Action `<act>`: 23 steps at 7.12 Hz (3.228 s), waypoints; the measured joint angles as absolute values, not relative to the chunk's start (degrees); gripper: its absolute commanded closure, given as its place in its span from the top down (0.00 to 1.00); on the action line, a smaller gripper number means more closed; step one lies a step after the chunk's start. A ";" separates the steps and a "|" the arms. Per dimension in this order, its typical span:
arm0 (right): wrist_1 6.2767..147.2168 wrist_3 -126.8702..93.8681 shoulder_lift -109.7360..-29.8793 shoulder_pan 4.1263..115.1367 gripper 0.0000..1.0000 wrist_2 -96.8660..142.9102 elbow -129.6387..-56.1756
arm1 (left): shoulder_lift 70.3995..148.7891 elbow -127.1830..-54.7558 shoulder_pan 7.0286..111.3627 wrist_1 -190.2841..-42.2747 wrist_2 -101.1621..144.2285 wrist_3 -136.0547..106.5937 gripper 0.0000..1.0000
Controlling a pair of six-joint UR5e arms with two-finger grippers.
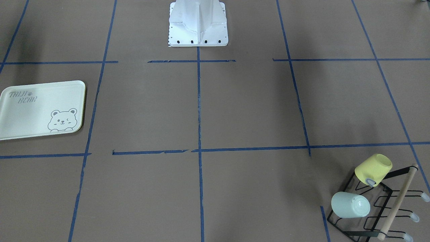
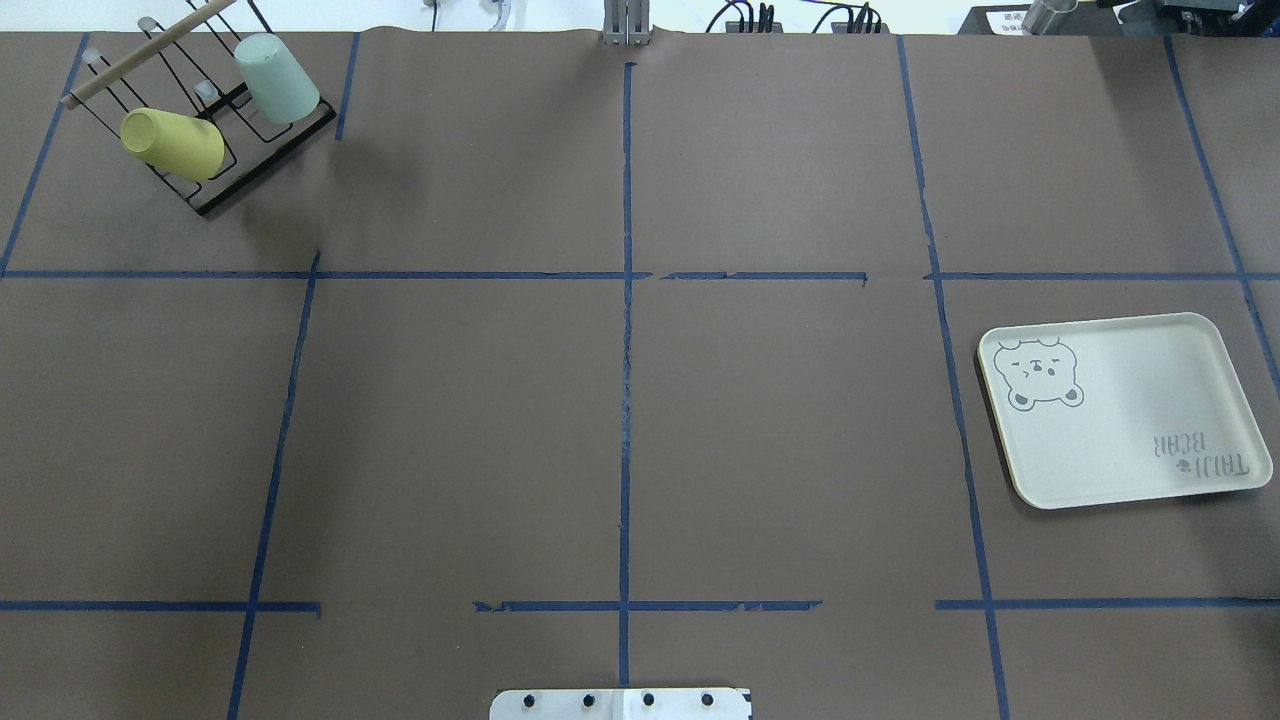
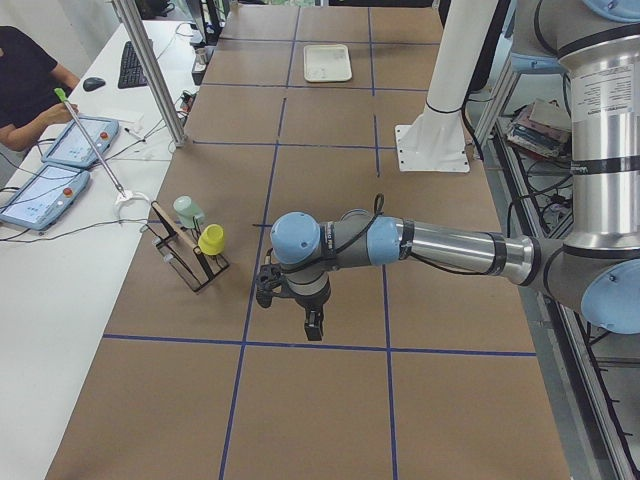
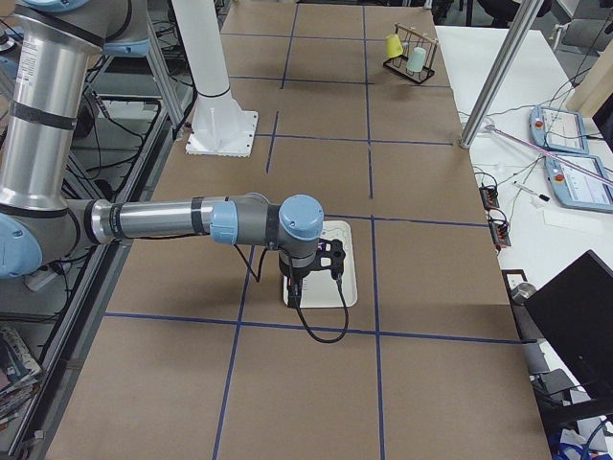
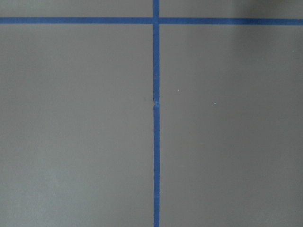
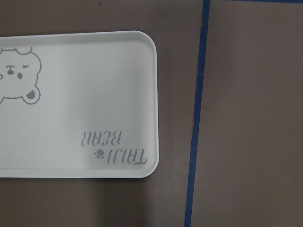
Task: Left arm grabs green cup and hands to right arm on tray
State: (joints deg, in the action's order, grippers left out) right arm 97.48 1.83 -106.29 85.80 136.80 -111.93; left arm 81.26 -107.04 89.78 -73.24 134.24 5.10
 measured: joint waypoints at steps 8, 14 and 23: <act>96.51 1.80 -105.96 85.78 1.00 136.88 -111.99 | 79.65 -111.61 88.37 -76.17 140.99 5.21 1.00; 94.49 1.86 -106.24 85.75 1.00 137.00 -111.69 | 113.38 -94.39 76.20 -80.64 144.00 -21.35 1.00; 94.14 1.94 -105.64 85.69 1.00 136.99 -110.18 | 142.55 -49.19 67.97 -102.81 126.69 -37.53 1.00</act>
State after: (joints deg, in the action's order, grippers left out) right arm 94.14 1.94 -105.64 85.69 136.99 -110.18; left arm 142.55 -49.19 67.97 -102.81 126.69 -37.53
